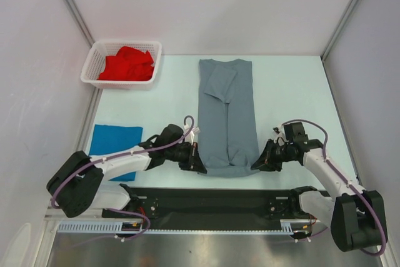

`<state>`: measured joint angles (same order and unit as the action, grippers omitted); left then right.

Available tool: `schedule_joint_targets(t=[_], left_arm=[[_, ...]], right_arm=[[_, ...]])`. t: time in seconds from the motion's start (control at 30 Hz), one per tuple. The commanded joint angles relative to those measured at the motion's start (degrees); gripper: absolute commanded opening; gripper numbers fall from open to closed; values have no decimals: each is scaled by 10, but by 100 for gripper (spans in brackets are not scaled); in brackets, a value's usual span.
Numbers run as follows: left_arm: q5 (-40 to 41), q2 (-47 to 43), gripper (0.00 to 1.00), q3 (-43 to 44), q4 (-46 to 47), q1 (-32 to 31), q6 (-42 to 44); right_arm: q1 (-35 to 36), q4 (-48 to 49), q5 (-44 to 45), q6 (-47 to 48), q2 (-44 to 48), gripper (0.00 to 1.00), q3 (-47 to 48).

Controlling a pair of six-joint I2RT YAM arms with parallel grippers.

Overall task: Fold and stack the t-shirts
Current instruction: Fold the tshirt

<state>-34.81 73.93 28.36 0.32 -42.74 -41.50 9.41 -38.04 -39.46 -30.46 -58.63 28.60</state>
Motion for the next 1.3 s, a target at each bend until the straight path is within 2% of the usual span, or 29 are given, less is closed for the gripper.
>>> schedule_joint_targets(t=[0.0,0.2,0.57,0.8,0.93,1.27], left_arm=[[7,10,0,50,-25,-2,28],[12,43,0,102,-28,32,51],[-16,118,0,233,-52,111,102],[-20,197,0,356,-89,151,151],[-25,275,0,408,-93,172,171],[-33,397,0,552,-117,214,199]], right_arm=[[-18,-19,42,-11,-11,0,32],[-53,26,29,25,-86,0,91],[-59,89,-27,70,-243,0,266],[-64,136,-47,66,-331,0,350],[-66,163,-67,52,-401,0,401],[-77,185,-74,42,-523,0,526]])
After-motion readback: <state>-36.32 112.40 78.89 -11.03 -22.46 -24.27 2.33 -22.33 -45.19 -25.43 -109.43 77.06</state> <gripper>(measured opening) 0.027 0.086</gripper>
